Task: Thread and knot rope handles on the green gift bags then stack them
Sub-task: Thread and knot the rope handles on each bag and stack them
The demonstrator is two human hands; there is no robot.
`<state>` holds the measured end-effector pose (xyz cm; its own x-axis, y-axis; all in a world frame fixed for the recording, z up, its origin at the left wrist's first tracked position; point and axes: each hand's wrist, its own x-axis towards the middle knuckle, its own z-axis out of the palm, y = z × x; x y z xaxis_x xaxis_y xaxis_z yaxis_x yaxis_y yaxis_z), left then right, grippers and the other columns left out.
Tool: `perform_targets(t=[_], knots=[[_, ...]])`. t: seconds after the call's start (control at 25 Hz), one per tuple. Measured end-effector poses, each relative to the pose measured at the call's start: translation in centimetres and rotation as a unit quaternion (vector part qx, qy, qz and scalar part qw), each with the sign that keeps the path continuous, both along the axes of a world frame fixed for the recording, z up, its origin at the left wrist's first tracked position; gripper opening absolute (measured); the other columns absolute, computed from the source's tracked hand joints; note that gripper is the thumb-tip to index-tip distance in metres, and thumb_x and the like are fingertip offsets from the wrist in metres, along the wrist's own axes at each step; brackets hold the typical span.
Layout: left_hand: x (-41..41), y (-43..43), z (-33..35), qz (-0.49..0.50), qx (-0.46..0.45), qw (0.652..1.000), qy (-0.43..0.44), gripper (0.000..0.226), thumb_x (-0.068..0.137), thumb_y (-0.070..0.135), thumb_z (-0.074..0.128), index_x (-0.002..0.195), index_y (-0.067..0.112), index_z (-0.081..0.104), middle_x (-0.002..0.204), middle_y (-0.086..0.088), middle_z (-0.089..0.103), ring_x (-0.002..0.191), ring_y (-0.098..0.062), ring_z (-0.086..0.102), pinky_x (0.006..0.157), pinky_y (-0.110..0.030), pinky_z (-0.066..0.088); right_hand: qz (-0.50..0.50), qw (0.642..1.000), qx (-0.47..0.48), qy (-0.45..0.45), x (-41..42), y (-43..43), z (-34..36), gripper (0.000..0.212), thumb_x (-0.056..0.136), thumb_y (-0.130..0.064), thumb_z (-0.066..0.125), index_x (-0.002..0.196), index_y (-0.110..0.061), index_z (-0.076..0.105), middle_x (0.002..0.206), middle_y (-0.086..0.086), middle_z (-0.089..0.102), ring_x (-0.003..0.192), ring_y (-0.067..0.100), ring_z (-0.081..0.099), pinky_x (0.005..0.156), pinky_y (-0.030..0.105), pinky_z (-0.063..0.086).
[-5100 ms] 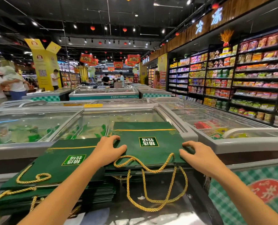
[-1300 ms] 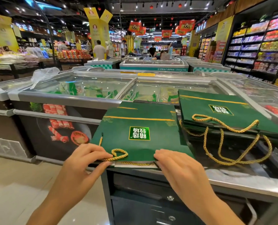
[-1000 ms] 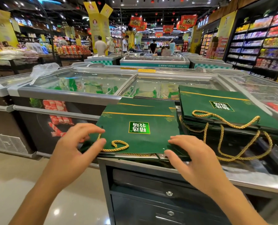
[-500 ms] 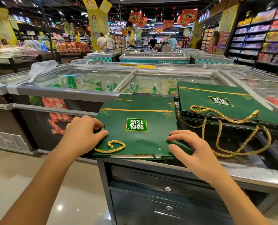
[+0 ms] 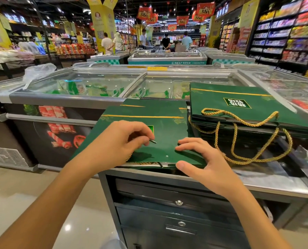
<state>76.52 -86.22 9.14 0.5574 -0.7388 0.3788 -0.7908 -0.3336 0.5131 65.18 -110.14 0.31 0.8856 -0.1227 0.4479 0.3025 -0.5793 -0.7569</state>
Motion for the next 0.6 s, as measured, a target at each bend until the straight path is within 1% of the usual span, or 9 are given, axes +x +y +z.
perform_targets(t=[0.16,0.24,0.32,0.36,0.48,0.6], knots=[[-0.6,-1.8,-0.4,-0.028,0.027,0.999,0.005,0.012,0.095,0.018,0.067,0.096,0.028,0.074,0.084,0.015,0.071,0.083,-0.005,0.066,0.074,-0.021,0.052,0.001,1.000,0.002,-0.008,0.1,0.0,-0.2,0.037,0.079,-0.056,0.071,0.112,-0.038,0.072,0.128,-0.023,0.060,0.131,0.009,0.052,0.107,0.034,0.045],[-0.7,-2.3,-0.9,-0.032,0.038,0.999,-0.021,0.011,0.095,0.018,0.067,0.096,0.026,0.074,0.086,0.016,0.070,0.085,-0.002,0.063,0.075,-0.015,0.049,-0.001,1.000,-0.001,-0.015,0.1,0.1,-0.3,0.037,0.080,-0.056,0.071,0.111,-0.037,0.073,0.127,-0.022,0.061,0.130,0.010,0.053,0.107,0.034,0.045],[-0.8,-2.6,-1.4,-0.035,0.050,0.996,-0.068,0.011,0.095,0.016,0.066,0.097,0.025,0.073,0.088,0.016,0.067,0.086,-0.001,0.060,0.076,-0.013,0.046,-0.002,1.000,-0.006,-0.022,0.2,0.0,-0.3,0.037,0.080,-0.056,0.070,0.111,-0.036,0.073,0.127,-0.022,0.061,0.130,0.009,0.053,0.107,0.031,0.043],[-0.7,-2.8,-1.6,-0.038,0.057,0.993,-0.091,0.012,0.096,0.016,0.065,0.098,0.025,0.072,0.089,0.016,0.065,0.085,-0.002,0.058,0.077,-0.014,0.045,-0.002,1.000,-0.009,-0.022,0.3,0.0,-0.3,0.037,0.080,-0.057,0.070,0.111,-0.036,0.073,0.126,-0.022,0.062,0.130,0.008,0.053,0.107,0.030,0.043],[-0.6,-3.3,-1.9,-0.040,0.080,0.986,-0.144,0.013,0.098,0.015,0.061,0.100,0.022,0.071,0.090,0.012,0.058,0.083,-0.006,0.051,0.077,-0.025,0.043,0.001,1.000,-0.012,-0.018,0.3,-0.2,-0.3,0.037,0.080,-0.056,0.069,0.110,-0.035,0.074,0.125,-0.022,0.062,0.128,0.005,0.054,0.106,0.027,0.041],[-0.8,-3.4,-1.7,-0.047,0.090,0.977,-0.187,0.015,0.099,0.011,0.059,0.100,0.021,0.070,0.091,0.007,0.056,0.084,-0.012,0.047,0.075,-0.029,0.040,0.001,1.000,-0.012,-0.014,0.3,-0.4,-0.3,0.037,0.081,-0.055,0.069,0.111,-0.033,0.074,0.125,-0.022,0.063,0.127,0.003,0.054,0.106,0.025,0.042]])
